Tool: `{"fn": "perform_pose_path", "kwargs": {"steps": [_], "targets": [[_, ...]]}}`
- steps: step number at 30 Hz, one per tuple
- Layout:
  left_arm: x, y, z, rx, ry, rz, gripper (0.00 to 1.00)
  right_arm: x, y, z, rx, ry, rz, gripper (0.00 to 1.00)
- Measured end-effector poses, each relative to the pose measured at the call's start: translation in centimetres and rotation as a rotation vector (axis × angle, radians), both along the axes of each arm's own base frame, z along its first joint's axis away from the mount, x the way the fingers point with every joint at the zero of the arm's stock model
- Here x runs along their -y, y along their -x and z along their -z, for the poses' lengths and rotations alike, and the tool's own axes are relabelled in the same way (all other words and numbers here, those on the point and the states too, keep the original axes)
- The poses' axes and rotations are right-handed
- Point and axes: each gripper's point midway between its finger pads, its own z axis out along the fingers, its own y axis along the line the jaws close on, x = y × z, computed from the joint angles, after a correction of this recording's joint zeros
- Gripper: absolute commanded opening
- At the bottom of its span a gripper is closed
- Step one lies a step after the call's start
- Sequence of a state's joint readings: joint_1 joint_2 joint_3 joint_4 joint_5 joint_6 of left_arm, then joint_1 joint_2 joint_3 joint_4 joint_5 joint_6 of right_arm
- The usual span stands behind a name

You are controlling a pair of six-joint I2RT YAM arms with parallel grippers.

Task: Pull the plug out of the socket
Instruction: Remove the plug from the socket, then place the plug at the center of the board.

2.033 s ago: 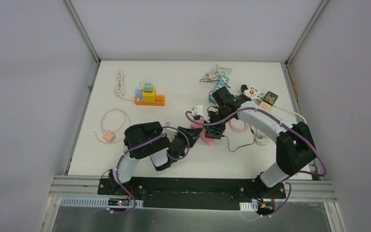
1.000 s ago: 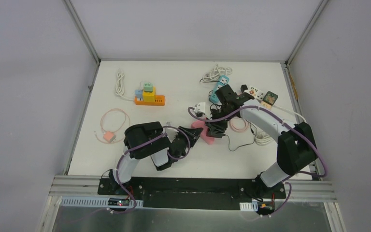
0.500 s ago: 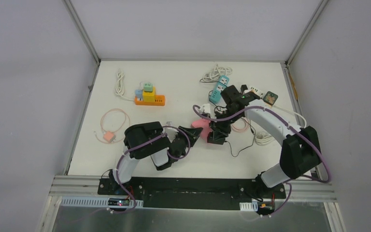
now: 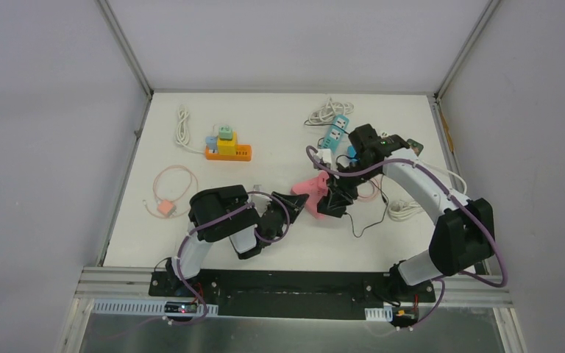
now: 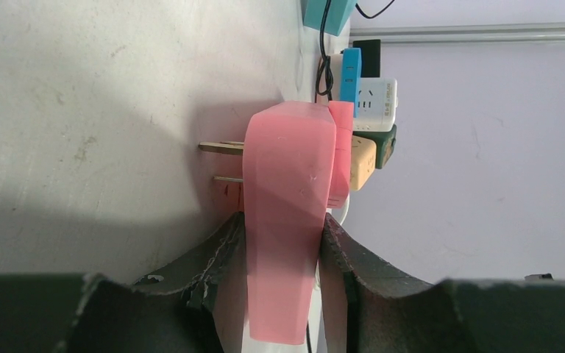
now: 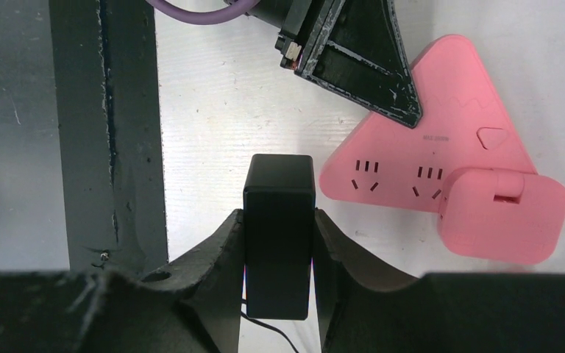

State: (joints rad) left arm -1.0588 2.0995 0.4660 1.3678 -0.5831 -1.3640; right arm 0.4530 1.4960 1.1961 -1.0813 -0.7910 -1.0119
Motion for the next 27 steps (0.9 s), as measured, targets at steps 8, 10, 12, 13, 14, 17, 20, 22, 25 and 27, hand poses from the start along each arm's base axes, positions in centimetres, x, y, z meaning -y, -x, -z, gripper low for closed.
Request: {"fn": "perform_pose_path", "kwargs": {"steps": [8,10,12,13,14,17,20,22,25,27], "targets": [[-0.1,0.0,0.1,0.022,-0.041,0.008,0.00,0.6,-0.2,-1.9,0.003,-0.057,0.021,0.00],[-0.1,0.0,0.1,0.024,-0.047,0.009,0.00,0.7,-0.1,-2.1,0.000,-0.063,0.023,0.00],[-0.2,0.0,0.1,0.028,-0.055,0.010,0.00,0.8,-0.1,-2.1,-0.004,-0.061,0.025,0.00],[-0.2,0.0,0.1,0.029,-0.058,0.010,0.00,0.9,-0.1,-2.1,-0.006,-0.060,0.028,0.00],[-0.2,0.0,0.1,0.031,-0.061,0.011,0.00,0.9,-0.1,-2.2,-0.007,-0.059,0.032,0.00],[-0.2,0.0,0.1,0.034,-0.068,0.012,0.00,1.1,-0.5,-2.8,0.012,-0.066,0.045,0.00],[-0.2,0.0,0.2,0.040,-0.092,0.016,0.00,1.2,-0.9,-4.0,0.050,-0.080,0.058,0.00],[-0.2,0.0,0.1,0.045,-0.111,0.019,0.00,1.3,-1.1,-5.1,0.082,-0.089,0.063,0.00],[-0.2,-0.1,-0.2,0.057,-0.137,0.023,0.00,1.4,-1.2,-6.7,0.114,-0.091,0.065,0.00],[-0.2,-0.1,-0.3,0.063,-0.152,0.025,0.00,1.5,-1.5,-8.3,0.142,-0.090,0.067,0.00]]}}
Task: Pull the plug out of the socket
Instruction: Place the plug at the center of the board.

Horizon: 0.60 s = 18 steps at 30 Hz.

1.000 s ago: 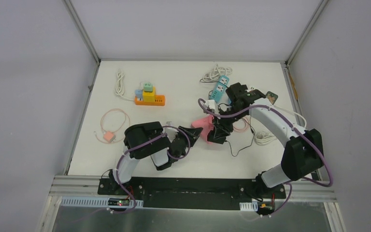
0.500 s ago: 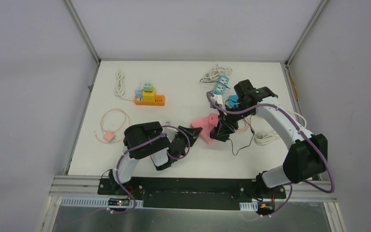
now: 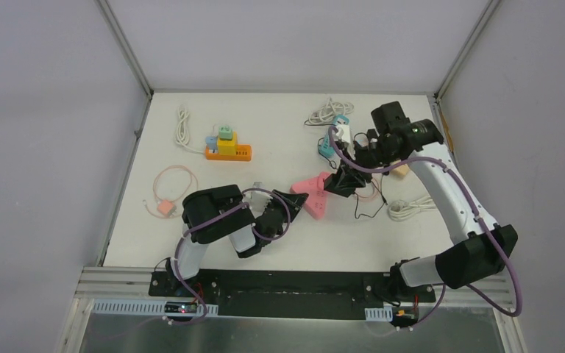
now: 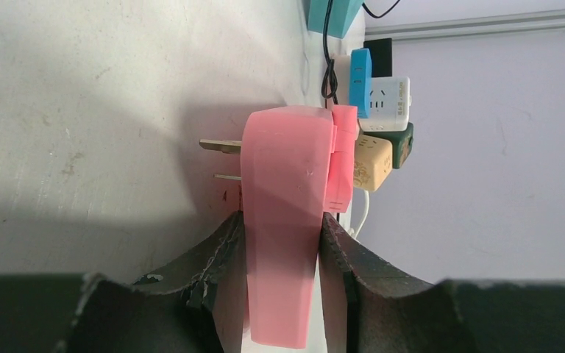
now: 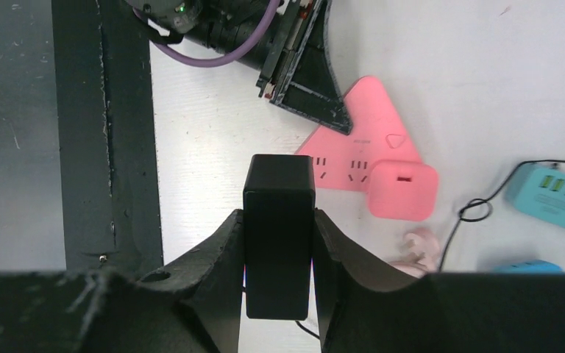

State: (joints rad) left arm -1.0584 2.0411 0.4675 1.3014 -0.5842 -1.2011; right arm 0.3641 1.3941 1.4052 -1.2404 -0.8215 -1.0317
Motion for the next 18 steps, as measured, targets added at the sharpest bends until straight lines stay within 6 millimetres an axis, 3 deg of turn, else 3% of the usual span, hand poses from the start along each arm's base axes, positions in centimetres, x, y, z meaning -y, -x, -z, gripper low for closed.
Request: {"fn": "perform_pose_path", "kwargs": {"steps": [10,18], "targets": [[0.0,0.0,0.0,0.023,-0.034,0.008,0.00,0.2,-1.8,-8.8,0.218,-0.034,0.030,0.00],[-0.2,0.0,-0.1,0.039,-0.053,0.013,0.00,-0.3,-3.8,-14.6,0.342,-0.083,0.078,0.00]]}}
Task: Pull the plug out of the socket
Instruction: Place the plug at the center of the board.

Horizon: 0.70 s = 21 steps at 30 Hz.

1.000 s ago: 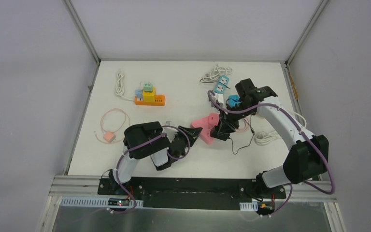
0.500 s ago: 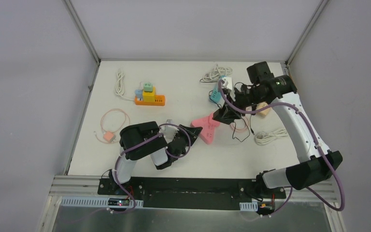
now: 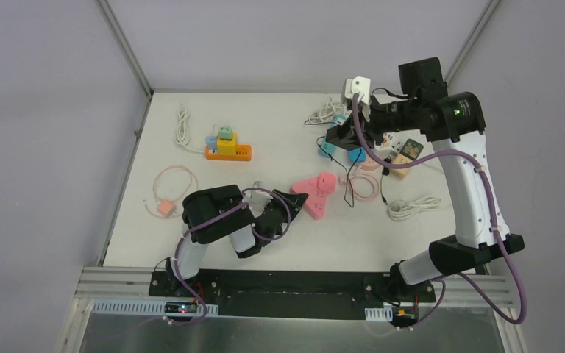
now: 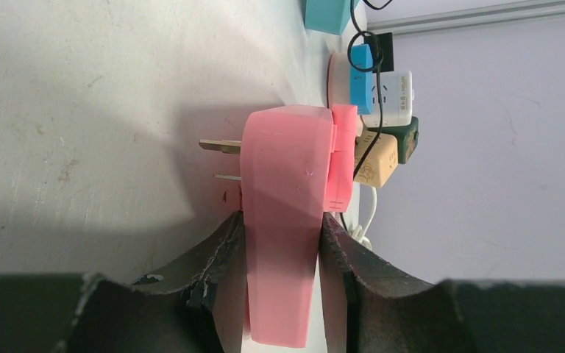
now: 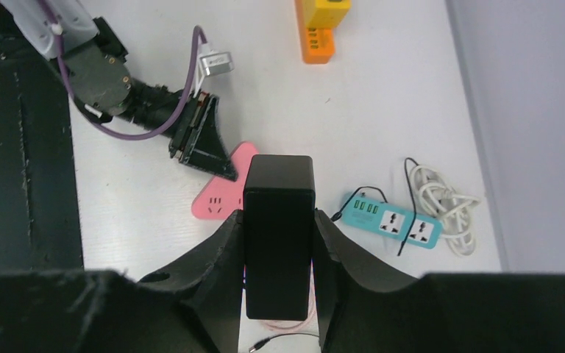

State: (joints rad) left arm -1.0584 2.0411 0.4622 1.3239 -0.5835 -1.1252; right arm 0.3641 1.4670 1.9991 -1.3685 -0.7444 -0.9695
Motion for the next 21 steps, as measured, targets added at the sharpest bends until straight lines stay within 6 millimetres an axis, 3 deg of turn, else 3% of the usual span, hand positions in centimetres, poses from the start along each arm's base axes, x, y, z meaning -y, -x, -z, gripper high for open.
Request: {"fn": "perform_pose_path", "kwargs": {"steps": [12,21], "targets": [[-0.1,0.0,0.1,0.008,-0.016,0.002,0.00,-1.4,-4.5,-4.0,0.056,-0.078,0.101,0.00],[-0.2,0.1,0.1,0.010,-0.019,0.003,0.00,-2.7,-8.4,-10.1,0.181,-0.226,0.197,0.00]]}}
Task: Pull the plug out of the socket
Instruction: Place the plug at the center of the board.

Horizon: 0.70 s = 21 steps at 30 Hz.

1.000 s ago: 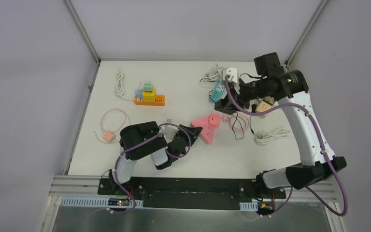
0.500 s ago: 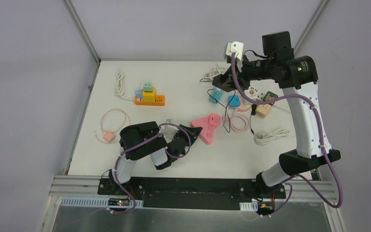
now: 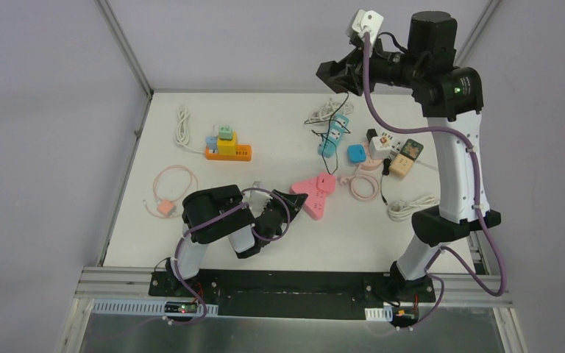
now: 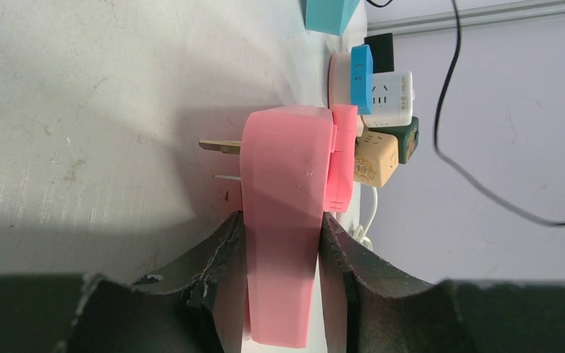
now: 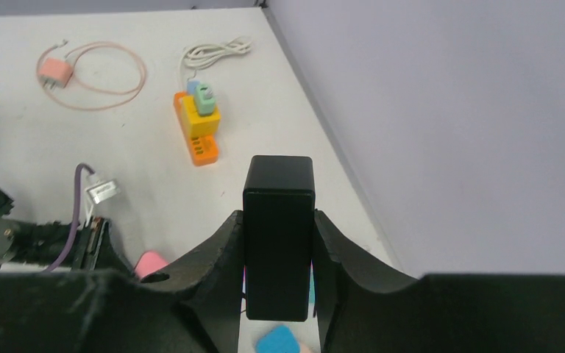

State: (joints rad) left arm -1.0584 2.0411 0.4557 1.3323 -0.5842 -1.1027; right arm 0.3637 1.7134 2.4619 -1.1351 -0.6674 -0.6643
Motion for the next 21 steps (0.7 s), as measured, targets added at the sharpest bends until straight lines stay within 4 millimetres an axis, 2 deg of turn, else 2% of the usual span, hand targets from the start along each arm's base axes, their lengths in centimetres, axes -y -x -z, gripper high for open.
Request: {"fn": "perform_pose_path", "kwargs": {"steps": [3,7,13,21], "targets": [[0.0,0.0,0.0,0.001,-0.002,0.000,0.00,-0.4,-1.5,-1.4,0.027,-0.051,0.034,0.00],[0.0,0.0,0.0,0.005,-0.009,0.002,0.00,-1.2,-3.8,-1.2,0.006,-0.093,0.067,0.00],[0.0,0.0,0.0,0.008,-0.015,0.003,0.00,-2.6,-7.7,1.5,-0.076,-0.121,0.113,0.00],[0.0,0.0,0.0,0.011,-0.019,0.004,0.00,-3.6,-11.6,6.0,-0.158,-0.114,0.172,0.00]]}}
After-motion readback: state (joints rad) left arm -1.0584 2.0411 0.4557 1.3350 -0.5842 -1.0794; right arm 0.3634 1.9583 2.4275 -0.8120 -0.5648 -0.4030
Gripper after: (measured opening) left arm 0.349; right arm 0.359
